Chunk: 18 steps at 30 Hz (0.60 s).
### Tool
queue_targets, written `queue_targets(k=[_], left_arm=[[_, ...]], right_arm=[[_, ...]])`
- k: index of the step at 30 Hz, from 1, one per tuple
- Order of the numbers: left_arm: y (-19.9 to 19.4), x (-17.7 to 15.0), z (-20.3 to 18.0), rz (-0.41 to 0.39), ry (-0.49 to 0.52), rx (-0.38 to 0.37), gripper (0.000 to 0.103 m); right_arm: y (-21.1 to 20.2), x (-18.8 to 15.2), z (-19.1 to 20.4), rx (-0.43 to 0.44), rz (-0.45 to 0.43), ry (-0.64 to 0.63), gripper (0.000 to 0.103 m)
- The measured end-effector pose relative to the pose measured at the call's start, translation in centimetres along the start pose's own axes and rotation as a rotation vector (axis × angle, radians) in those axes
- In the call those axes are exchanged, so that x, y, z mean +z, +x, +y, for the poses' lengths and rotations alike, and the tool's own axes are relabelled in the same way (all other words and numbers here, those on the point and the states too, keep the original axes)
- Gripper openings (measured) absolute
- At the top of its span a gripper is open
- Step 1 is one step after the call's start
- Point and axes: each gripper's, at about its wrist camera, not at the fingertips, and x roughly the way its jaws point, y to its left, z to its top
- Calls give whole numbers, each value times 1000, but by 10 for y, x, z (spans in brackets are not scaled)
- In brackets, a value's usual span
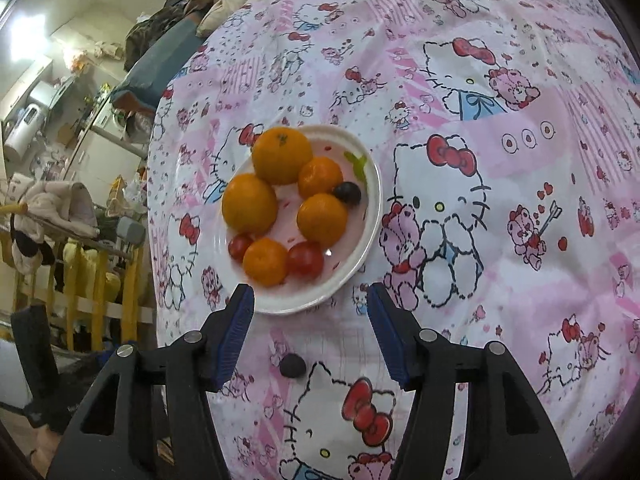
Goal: Organize fruits
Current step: 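Drop the dark grape onto the plate with the right tool, then grasp the green grape on the sheet with the left tool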
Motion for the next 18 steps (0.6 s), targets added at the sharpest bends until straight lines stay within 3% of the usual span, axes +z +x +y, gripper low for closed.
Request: queue_targets(k=[3, 6, 8, 12, 13, 18], left_arm=[[12, -23, 0, 50, -29, 3, 69], [26, -39, -2, 85, -43, -12, 57], [34, -45, -7, 99, -28, -5, 55], [40, -46, -17, 75, 28, 35, 50], [41, -47, -20, 74, 42, 37, 43], [45, -50, -29, 43, 127, 110, 25]], right_arm=[[-3, -5, 0, -4, -5, 5, 61], [-4, -8, -1, 12, -4, 19, 61], [-4, -8, 1, 12, -8, 9, 61], [-4, -6, 4, 26, -10, 3, 61], [-6, -7, 5, 31, -12, 1, 61], [-10, -6, 13, 46, -22, -27, 61]])
